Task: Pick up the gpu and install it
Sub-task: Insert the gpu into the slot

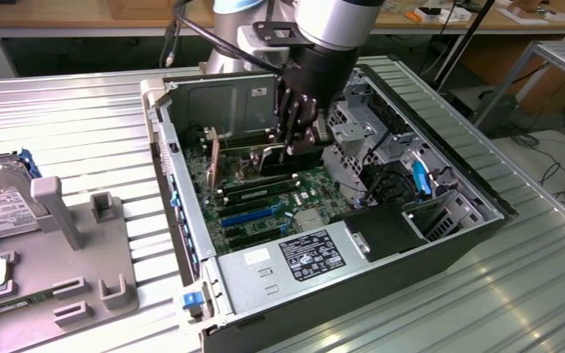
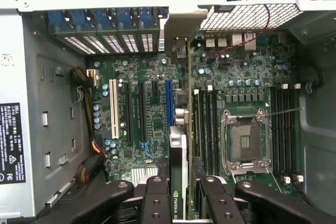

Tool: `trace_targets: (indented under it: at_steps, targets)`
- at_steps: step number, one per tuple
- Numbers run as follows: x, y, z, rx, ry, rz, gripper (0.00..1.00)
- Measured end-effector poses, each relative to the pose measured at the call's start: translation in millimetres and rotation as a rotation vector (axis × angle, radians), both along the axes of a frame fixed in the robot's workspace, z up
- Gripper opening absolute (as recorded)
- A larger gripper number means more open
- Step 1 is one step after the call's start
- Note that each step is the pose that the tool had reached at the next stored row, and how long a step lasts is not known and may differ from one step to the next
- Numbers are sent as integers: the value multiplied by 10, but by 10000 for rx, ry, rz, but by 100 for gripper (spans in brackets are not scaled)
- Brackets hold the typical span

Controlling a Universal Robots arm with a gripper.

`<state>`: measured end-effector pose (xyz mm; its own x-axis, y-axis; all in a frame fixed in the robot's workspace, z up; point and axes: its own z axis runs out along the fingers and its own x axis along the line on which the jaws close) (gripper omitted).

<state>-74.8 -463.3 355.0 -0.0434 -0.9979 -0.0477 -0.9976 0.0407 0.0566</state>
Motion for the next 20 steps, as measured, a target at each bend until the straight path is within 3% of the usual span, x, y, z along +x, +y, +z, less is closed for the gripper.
trace_targets:
  at_steps: [8,20]
  targets:
    - [-4,0,-175,-2,-9,0,27]
    - [-25,0,-345,-2,-34,1,27]
